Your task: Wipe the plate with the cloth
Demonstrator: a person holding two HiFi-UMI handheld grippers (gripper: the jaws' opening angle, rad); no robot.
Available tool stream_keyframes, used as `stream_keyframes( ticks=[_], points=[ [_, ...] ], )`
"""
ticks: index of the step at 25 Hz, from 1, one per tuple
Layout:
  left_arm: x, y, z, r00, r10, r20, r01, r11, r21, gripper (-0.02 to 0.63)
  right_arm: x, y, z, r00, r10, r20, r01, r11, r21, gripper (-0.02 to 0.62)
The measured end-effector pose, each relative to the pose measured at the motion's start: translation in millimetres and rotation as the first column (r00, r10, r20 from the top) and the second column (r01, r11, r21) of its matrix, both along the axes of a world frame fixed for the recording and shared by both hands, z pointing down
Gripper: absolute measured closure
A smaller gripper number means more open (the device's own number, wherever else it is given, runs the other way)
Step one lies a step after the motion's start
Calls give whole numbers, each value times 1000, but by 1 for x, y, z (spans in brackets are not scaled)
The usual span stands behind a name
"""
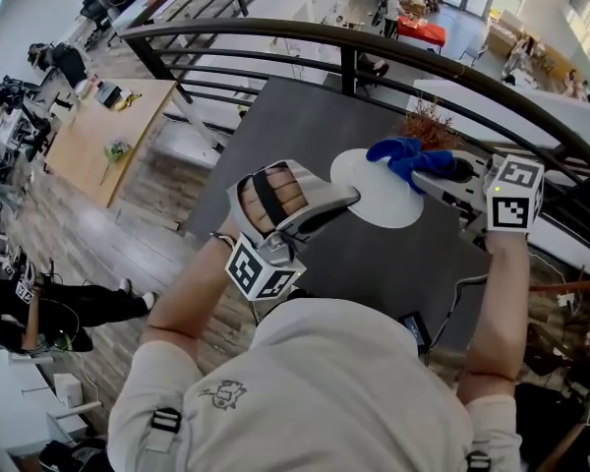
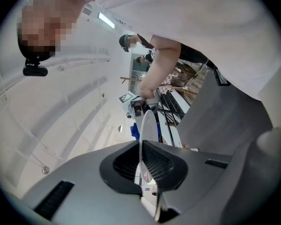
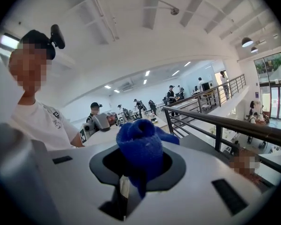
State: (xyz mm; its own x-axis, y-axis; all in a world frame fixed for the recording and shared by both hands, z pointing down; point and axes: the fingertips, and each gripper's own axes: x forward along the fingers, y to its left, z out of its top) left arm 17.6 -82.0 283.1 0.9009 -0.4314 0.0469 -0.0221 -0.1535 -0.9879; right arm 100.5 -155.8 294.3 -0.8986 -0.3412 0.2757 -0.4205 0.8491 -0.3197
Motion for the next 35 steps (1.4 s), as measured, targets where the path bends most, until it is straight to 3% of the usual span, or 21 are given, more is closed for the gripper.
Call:
stream_keyframes(
  ticks=[4, 11, 19, 24, 30, 35],
  points=[
    [7, 11, 0, 1000, 30, -1, -30, 1000, 9, 586, -12, -14, 3, 1000, -16, -27, 15, 1000, -15, 508],
    [9, 1, -1, 1000, 16, -13, -16, 1000, -12, 588, -69, 4, -27, 986, -145, -80, 151, 986, 72, 508],
    [-1, -13, 4, 1000, -22, 0, 22, 1000, -20, 588, -76, 43, -41, 972, -213, -98, 224, 968, 110, 508],
    [-2, -28, 2, 999, -43, 8, 43, 999, -23, 588, -44, 39, -35, 980, -180, -88, 186, 980, 75, 508],
    [-8, -26, 4, 999, -33, -9, 32, 998, -46, 588, 6, -2, 6, 991, -30, -133, 29, 1000, -9, 508],
    [12, -12, 12, 1000, 10, 12, -9, 999, -44, 588, 2, -18, 22, 977, -45, -209, 39, 999, -33, 508]
  ],
)
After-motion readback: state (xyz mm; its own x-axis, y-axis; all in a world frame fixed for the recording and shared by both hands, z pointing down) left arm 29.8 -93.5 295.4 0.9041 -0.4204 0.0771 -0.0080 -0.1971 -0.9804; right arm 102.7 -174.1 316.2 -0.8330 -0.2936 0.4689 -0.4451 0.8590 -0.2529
